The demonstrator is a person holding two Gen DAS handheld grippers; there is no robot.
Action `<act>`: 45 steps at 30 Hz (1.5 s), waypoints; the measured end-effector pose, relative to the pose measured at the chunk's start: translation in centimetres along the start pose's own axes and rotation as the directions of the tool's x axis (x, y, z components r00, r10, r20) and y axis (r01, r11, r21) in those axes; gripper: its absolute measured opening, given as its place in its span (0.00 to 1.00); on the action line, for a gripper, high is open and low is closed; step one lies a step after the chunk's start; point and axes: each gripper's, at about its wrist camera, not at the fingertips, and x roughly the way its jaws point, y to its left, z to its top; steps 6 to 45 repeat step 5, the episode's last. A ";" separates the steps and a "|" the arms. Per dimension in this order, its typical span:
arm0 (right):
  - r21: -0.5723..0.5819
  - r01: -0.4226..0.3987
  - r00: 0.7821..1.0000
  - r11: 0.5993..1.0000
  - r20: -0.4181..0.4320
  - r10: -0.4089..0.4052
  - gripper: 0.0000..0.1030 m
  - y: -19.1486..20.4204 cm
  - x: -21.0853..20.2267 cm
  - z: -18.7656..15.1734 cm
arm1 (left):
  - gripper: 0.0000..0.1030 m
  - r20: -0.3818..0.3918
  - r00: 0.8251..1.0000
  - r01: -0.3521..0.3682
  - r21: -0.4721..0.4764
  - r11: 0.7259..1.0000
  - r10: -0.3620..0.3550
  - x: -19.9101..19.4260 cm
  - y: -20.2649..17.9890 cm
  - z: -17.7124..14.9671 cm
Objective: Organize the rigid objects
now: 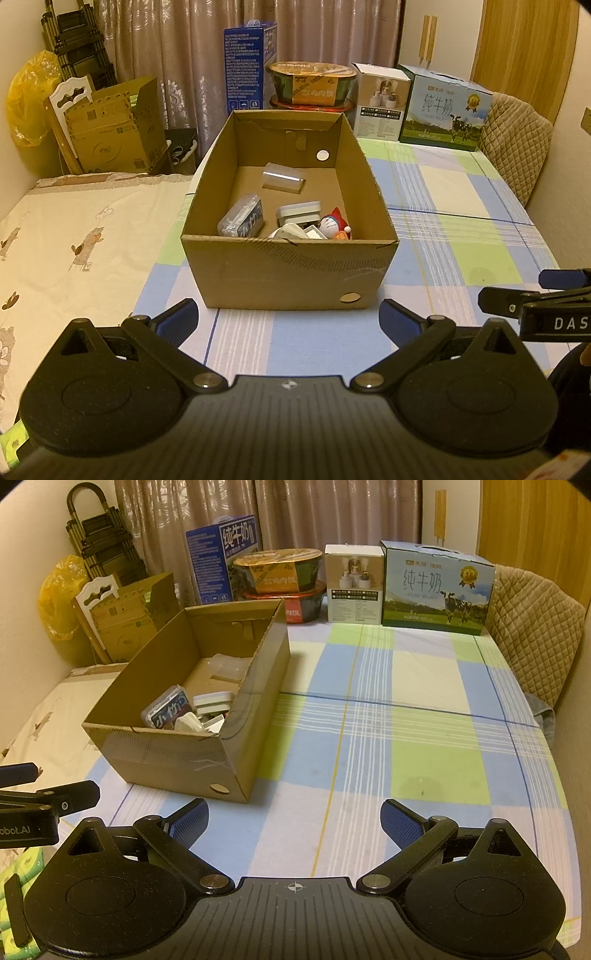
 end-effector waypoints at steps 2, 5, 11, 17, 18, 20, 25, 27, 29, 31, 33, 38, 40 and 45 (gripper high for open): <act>0.003 0.001 1.000 1.000 0.001 -0.001 0.94 0.0 0.0 -0.1 | 1.00 0.011 1.000 0.003 -0.007 1.000 -0.003 -0.1 0.2 -0.2; 0.005 0.001 1.000 1.000 0.003 -0.001 0.94 0.0 -0.1 -0.1 | 1.00 0.018 1.000 0.003 -0.008 1.000 -0.003 -0.2 0.3 -0.2; 0.005 0.001 1.000 1.000 0.003 -0.001 0.94 0.0 -0.1 -0.1 | 1.00 0.018 1.000 0.003 -0.008 1.000 -0.003 -0.2 0.3 -0.2; 0.005 0.001 1.000 1.000 0.003 -0.001 0.94 0.0 -0.1 -0.1 | 1.00 0.018 1.000 0.003 -0.008 1.000 -0.003 -0.2 0.3 -0.2; 0.005 0.001 1.000 1.000 0.003 -0.001 0.94 0.0 -0.1 -0.1 | 1.00 0.018 1.000 0.003 -0.008 1.000 -0.003 -0.2 0.3 -0.2; 0.005 0.001 1.000 1.000 0.003 -0.001 0.94 0.0 -0.1 -0.1 | 1.00 0.018 1.000 0.003 -0.008 1.000 -0.003 -0.2 0.3 -0.2; 0.005 0.001 1.000 1.000 0.003 -0.001 0.94 0.0 -0.1 -0.1 | 1.00 0.018 1.000 0.003 -0.008 1.000 -0.003 -0.2 0.3 -0.2; 0.005 0.001 1.000 1.000 0.003 -0.001 0.94 0.0 -0.1 -0.1 | 1.00 0.018 1.000 0.003 -0.008 1.000 -0.003 -0.2 0.3 -0.2; 0.005 0.001 1.000 1.000 0.003 -0.001 0.94 0.0 -0.1 -0.1 | 1.00 0.018 1.000 0.003 -0.008 1.000 -0.003 -0.2 0.3 -0.2; 0.005 0.001 1.000 1.000 0.003 -0.001 0.94 0.0 -0.1 -0.1 | 1.00 0.018 1.000 0.003 -0.008 1.000 -0.003 -0.2 0.3 -0.2; 0.005 0.001 1.000 1.000 0.003 -0.001 0.94 0.0 -0.1 -0.1 | 1.00 0.018 1.000 0.003 -0.008 1.000 -0.003 -0.2 0.3 -0.2; 0.005 0.001 1.000 1.000 0.003 -0.001 0.94 0.0 -0.1 -0.1 | 1.00 0.018 1.000 0.003 -0.008 1.000 -0.003 -0.2 0.3 -0.2; 0.005 0.001 1.000 1.000 0.003 -0.001 0.94 0.0 -0.1 -0.1 | 1.00 0.018 1.000 0.003 -0.008 1.000 -0.003 -0.2 0.3 -0.2; 0.005 0.001 1.000 1.000 0.003 -0.001 0.94 0.0 -0.1 -0.1 | 1.00 0.018 1.000 0.003 -0.008 1.000 -0.003 -0.2 0.3 -0.2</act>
